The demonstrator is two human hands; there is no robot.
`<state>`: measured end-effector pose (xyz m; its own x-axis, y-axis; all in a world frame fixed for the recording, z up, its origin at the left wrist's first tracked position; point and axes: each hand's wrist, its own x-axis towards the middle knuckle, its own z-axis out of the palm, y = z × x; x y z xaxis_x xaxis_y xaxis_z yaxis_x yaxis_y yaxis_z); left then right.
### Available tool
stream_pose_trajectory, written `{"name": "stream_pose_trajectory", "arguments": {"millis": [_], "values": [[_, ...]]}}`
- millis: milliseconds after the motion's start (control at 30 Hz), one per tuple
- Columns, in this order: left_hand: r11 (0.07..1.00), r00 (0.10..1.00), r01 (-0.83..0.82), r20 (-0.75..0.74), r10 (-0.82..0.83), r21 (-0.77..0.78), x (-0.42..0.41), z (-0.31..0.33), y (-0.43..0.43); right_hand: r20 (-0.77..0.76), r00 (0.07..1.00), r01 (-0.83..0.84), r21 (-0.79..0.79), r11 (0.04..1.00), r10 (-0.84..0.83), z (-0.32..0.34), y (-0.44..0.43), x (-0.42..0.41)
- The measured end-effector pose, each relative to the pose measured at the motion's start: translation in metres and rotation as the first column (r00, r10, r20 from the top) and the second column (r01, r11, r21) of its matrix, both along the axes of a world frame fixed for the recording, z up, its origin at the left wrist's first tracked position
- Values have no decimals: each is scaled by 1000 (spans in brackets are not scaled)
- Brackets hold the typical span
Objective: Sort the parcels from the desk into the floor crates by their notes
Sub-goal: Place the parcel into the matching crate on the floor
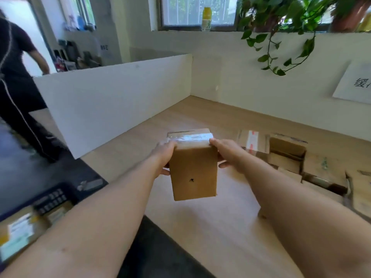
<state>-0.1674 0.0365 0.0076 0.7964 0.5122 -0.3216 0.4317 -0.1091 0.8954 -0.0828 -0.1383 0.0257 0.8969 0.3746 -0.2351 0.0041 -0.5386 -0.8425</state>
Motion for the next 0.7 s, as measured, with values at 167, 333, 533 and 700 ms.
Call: {"name": "stream_pose_trajectory", "arguments": {"millis": [167, 333, 533, 700], "values": [[999, 999, -33, -21, 33, -33, -76, -8, 89, -31, 986, -163, -21, 986, 162, -10, 98, -45], [995, 998, -19, -59, 13, -103, -147, -18, 168, -52, 939, -344, -86, 935, 341, -17, 179, -97], [974, 986, -165, -40, 161, -154, -220, -33, 245, -121, 867, -497, -114, 860, 484, -28, 264, -154], [961, 972, -234, -44, 230, -151, -276, -49, 292, -123, 834, -550, -125, 826, 537, -45, 328, -199]]}}
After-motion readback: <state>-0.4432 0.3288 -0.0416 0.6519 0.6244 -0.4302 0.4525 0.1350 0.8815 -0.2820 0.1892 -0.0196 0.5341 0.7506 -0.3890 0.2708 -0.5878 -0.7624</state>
